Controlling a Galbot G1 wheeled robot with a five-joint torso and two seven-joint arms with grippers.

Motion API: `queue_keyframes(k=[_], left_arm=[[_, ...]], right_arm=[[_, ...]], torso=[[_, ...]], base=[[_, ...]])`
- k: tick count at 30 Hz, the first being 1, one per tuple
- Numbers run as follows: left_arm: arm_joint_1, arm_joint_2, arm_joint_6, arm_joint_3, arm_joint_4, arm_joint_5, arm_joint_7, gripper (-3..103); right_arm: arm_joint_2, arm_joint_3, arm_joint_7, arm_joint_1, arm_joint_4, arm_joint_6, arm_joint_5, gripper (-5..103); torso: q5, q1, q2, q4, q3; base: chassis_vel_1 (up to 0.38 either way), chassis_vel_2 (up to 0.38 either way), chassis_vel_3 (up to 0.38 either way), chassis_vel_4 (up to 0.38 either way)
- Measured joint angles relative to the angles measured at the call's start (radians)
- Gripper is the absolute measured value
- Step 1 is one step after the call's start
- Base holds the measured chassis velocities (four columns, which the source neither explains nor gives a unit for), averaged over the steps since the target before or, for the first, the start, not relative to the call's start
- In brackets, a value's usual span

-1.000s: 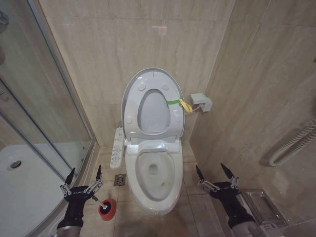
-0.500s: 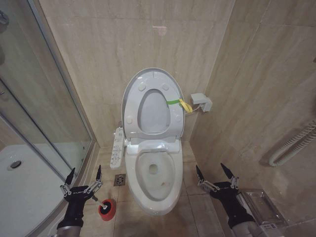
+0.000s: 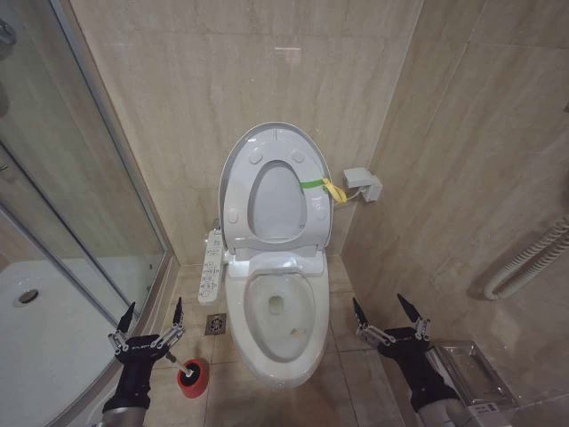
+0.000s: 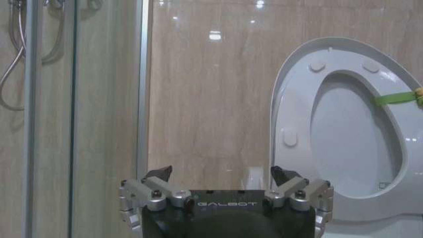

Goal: Open the toilet lid, clean the toilet bowl with a toilet brush, close the toilet lid, and flush.

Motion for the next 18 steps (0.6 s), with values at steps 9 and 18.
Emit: queue_keyframes(k=[9,18], left_arm=[[0.000,0.000,0.000,0.000,0.000,0.000,0.000,100],[0.000,0.000,0.000,0.000,0.000,0.000,0.000,100]], right_arm=[[0.000,0.000,0.000,0.000,0.000,0.000,0.000,100],[0.000,0.000,0.000,0.000,0.000,0.000,0.000,100]], torso=[[0.0000,0.000,0.000,0.0000,0.000],[0.0000,0.000,0.000,0.0000,0.000]], base=[[0.000,0.000,0.000,0.000],[0.000,0.000,0.000,0.000]])
